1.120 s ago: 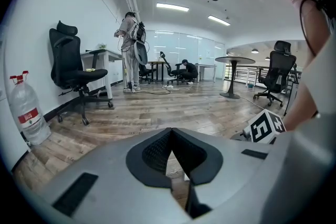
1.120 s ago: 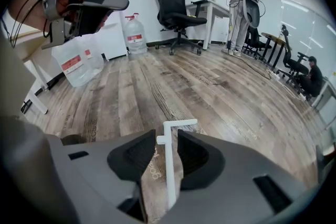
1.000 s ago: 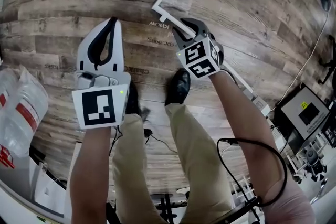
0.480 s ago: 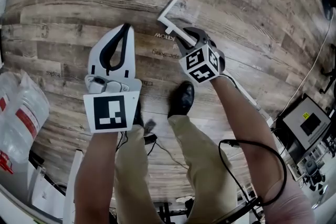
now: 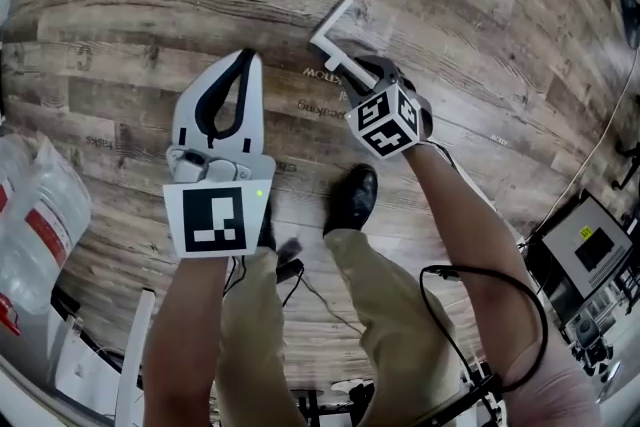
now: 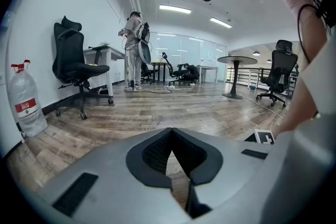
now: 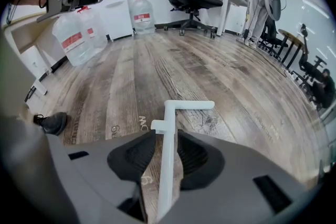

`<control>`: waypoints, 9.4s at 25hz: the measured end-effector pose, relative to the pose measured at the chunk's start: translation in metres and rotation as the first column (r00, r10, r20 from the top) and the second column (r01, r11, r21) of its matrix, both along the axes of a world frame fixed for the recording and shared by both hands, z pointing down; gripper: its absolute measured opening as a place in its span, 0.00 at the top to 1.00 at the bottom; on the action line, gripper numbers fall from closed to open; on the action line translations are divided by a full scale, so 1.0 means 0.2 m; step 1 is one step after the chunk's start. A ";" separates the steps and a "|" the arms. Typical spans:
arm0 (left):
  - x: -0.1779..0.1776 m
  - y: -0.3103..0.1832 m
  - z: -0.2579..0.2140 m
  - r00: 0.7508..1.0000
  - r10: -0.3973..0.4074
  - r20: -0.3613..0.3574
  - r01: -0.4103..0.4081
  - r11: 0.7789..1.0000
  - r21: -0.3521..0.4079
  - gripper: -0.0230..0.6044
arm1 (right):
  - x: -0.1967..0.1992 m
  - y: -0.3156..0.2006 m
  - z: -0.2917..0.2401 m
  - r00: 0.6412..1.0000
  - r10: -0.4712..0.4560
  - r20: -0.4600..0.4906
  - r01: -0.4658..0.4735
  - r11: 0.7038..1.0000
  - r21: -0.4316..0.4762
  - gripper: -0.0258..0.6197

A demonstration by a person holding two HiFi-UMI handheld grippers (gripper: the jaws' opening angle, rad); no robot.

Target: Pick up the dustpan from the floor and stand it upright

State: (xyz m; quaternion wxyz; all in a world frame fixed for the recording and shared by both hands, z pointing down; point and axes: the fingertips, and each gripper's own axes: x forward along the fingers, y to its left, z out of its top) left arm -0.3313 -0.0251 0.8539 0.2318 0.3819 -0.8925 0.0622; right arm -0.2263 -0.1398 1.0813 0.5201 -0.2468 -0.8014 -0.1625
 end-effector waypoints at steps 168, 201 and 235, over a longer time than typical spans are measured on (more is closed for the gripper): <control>1.50 -0.89 -3.32 0.501 0.736 0.455 -0.857 0.495 0.143 0.95 | 2.46 -0.68 -3.11 -0.011 0.917 0.399 -0.971 0.086 -0.223 0.72; 0.97 -0.23 -4.30 0.763 0.284 0.580 -0.571 0.716 0.401 0.95 | 0.76 -0.06 -5.08 0.086 0.515 0.853 -0.598 0.711 -0.369 0.96; 0.81 -0.12 -4.30 0.784 0.256 0.566 -0.531 0.749 0.397 0.95 | 0.57 0.04 -5.13 0.097 0.483 0.870 -0.577 0.740 -0.347 0.96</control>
